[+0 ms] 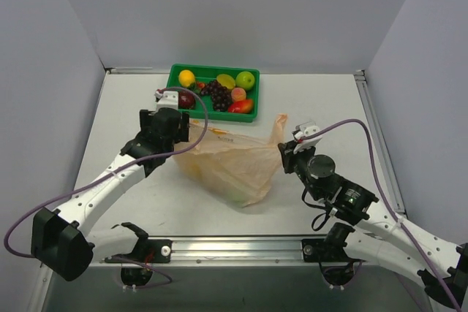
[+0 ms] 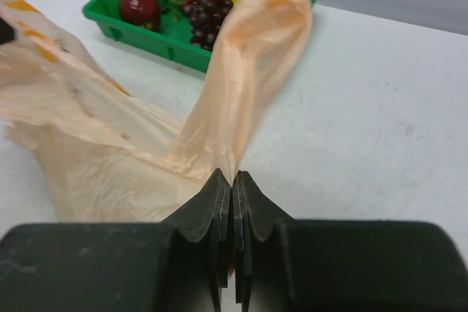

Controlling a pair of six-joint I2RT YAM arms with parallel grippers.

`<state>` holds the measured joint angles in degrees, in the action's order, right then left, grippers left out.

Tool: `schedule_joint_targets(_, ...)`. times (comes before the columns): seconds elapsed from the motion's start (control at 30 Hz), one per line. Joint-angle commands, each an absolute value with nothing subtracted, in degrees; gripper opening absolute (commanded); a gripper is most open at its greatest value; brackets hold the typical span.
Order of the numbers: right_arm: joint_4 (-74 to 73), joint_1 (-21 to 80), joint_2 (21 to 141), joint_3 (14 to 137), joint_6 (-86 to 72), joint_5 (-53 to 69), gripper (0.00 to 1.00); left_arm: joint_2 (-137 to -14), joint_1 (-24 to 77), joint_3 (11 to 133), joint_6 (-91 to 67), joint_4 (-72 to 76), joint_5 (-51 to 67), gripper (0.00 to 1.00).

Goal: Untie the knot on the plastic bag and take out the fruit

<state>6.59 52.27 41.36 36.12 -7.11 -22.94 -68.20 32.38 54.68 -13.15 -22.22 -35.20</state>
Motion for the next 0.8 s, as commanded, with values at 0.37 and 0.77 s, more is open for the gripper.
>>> schedule_joint_targets(0.37,3.3,38.6,52.5,46.6,-4.7,-18.3,0.07,-54.6,15.2,51.1,-13.4,-16.0,-16.1,0.43)
schedule_joint_targets(0.77,-18.9,50.8,55.0,62.4,-2.6,-9.8,0.77,-51.5,15.6,43.9,-18.3,-13.0,-1.2,0.03)
